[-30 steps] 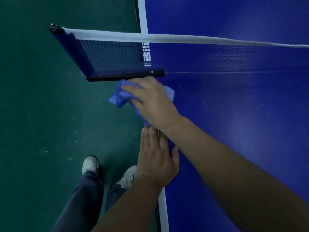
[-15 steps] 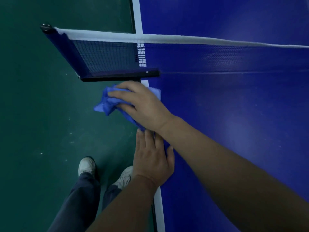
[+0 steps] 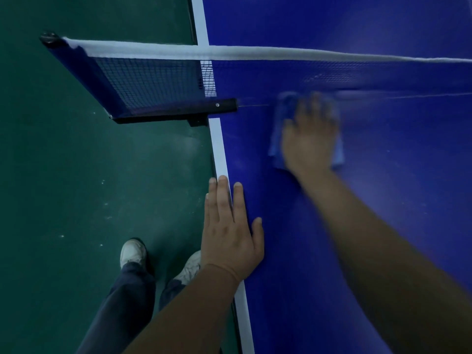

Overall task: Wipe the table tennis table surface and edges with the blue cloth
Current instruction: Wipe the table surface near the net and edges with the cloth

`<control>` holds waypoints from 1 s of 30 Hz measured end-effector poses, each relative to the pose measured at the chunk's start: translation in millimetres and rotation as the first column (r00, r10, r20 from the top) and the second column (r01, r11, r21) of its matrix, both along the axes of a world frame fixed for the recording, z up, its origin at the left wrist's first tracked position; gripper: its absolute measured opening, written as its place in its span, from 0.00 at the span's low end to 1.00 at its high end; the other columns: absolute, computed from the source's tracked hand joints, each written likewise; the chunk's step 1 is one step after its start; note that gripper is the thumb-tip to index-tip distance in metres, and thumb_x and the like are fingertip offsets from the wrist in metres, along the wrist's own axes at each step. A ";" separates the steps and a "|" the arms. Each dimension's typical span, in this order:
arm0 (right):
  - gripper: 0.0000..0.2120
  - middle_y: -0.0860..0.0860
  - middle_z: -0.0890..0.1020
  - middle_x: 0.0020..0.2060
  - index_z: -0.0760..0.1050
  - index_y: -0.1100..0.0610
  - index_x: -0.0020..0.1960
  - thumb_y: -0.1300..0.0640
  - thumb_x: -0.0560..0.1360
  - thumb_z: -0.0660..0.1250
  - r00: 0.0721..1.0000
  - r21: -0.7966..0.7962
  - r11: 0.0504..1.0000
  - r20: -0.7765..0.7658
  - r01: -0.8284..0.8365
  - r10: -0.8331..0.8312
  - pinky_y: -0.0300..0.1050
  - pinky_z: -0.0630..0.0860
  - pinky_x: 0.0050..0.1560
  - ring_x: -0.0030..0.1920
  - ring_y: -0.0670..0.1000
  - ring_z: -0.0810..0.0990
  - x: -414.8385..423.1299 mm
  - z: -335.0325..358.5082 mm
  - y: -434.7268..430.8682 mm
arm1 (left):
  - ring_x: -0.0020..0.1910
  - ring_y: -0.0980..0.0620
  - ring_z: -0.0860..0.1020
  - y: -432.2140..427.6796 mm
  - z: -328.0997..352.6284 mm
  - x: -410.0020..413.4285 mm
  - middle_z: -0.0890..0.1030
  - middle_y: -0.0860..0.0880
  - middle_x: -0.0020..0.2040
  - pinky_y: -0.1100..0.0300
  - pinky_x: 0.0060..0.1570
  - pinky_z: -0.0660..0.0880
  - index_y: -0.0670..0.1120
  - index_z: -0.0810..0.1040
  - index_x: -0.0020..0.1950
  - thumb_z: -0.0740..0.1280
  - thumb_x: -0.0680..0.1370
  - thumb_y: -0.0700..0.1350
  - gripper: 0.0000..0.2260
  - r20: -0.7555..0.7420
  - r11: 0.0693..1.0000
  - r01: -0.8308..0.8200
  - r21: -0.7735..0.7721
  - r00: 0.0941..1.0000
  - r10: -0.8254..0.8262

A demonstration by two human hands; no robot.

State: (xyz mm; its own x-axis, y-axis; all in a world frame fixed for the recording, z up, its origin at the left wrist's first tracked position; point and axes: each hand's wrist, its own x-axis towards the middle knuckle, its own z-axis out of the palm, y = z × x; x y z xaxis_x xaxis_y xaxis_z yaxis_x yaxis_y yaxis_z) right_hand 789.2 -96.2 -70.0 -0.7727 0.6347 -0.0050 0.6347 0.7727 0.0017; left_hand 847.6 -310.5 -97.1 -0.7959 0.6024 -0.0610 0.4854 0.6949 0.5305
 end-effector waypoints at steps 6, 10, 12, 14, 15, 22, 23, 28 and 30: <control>0.29 0.60 0.62 0.78 0.62 0.59 0.79 0.45 0.83 0.53 0.907 -0.059 0.906 0.008 -0.420 0.421 0.63 0.58 0.76 0.78 0.64 0.58 4.9 -5.1 -43.9 | 0.79 0.33 0.53 -0.1 1.4 -0.3 0.56 0.32 0.79 0.40 0.78 0.54 0.34 0.64 0.76 0.59 0.80 0.51 0.29 0.009 1.000 -0.007 0.027 1.000 0.006; 0.25 0.61 0.61 0.78 0.63 0.60 0.78 0.49 0.84 0.54 0.988 -0.033 0.988 0.013 -0.154 0.155 0.63 0.58 0.75 0.78 0.66 0.58 45.3 0.3 30.4 | 0.79 0.32 0.54 0.6 1.2 -0.1 0.57 0.31 0.78 0.39 0.77 0.55 0.33 0.64 0.76 0.58 0.81 0.52 0.30 0.001 1.000 -0.007 0.015 1.000 0.007; 0.26 0.59 0.60 0.79 0.62 0.58 0.79 0.49 0.84 0.56 0.999 -0.046 0.999 -0.027 -0.028 0.027 0.63 0.56 0.76 0.79 0.65 0.56 34.3 -0.4 14.8 | 0.79 0.32 0.54 0.0 2.6 0.2 0.57 0.31 0.78 0.39 0.77 0.55 0.33 0.64 0.76 0.58 0.81 0.52 0.30 0.008 1.000 -0.007 0.007 1.000 0.007; 0.25 0.59 0.63 0.78 0.65 0.57 0.77 0.49 0.83 0.57 0.969 -0.042 0.969 -0.054 -0.245 0.243 0.65 0.57 0.75 0.78 0.65 0.58 17.5 -4.1 -24.7 | 0.79 0.32 0.54 -0.1 3.3 -0.4 0.57 0.31 0.78 0.38 0.77 0.56 0.33 0.64 0.76 0.58 0.80 0.51 0.30 0.007 1.000 -0.006 0.014 1.000 0.006; 0.25 0.58 0.65 0.77 0.67 0.56 0.77 0.49 0.82 0.57 0.908 -0.054 0.908 -0.072 -0.416 0.412 0.65 0.58 0.75 0.78 0.64 0.60 11.1 -5.8 -44.1 | 0.79 0.32 0.54 0.3 3.0 -1.1 0.58 0.31 0.78 0.38 0.77 0.56 0.32 0.64 0.76 0.58 0.80 0.51 0.30 0.007 1.000 -0.008 0.026 1.000 0.008; 0.21 0.59 0.75 0.69 0.77 0.58 0.68 0.50 0.79 0.65 0.899 -0.085 0.904 -0.176 -0.419 0.401 0.63 0.70 0.66 0.70 0.64 0.72 29.6 2.0 -8.4 | 0.79 0.33 0.53 -0.1 0.3 0.4 0.57 0.31 0.78 0.38 0.77 0.56 0.34 0.63 0.77 0.60 0.81 0.51 0.30 -0.010 1.000 -0.003 0.005 1.000 0.003; 0.21 0.59 0.76 0.67 0.78 0.59 0.66 0.49 0.78 0.65 0.941 -0.079 0.950 -0.181 -0.303 0.286 0.62 0.72 0.63 0.67 0.64 0.73 27.2 5.7 -1.4 | 0.80 0.33 0.53 0.0 -0.3 0.4 0.57 0.31 0.79 0.38 0.77 0.55 0.34 0.63 0.77 0.59 0.81 0.51 0.30 -0.010 1.000 -0.002 0.003 1.000 0.002; 0.18 0.60 0.79 0.62 0.80 0.60 0.61 0.48 0.79 0.66 0.945 -0.097 0.962 -0.238 -0.253 0.225 0.60 0.72 0.61 0.63 0.64 0.75 -7.4 3.3 -50.6 | 0.80 0.34 0.52 -0.3 -0.6 1.3 0.56 0.32 0.79 0.40 0.78 0.54 0.34 0.62 0.77 0.57 0.81 0.52 0.30 0.015 1.000 -0.008 0.004 1.000 0.008; 0.16 0.58 0.80 0.61 0.81 0.60 0.61 0.52 0.78 0.68 0.882 -0.124 0.902 -0.303 -0.412 0.361 0.60 0.73 0.61 0.62 0.62 0.76 -9.3 -1.1 -73.0 | 0.80 0.34 0.53 0.2 -0.8 1.2 0.56 0.33 0.79 0.40 0.78 0.55 0.33 0.63 0.76 0.57 0.81 0.52 0.30 0.019 1.000 -0.013 0.025 1.000 0.013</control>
State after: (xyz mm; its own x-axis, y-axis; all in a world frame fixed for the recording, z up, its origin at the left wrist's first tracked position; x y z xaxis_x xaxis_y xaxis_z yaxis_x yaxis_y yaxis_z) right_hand 779.9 -169.2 -71.0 -0.9444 0.2925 0.1500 0.2416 0.9271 -0.2866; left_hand 848.8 -310.2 -97.9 -0.8025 0.5935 -0.0605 0.4663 0.6873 0.5570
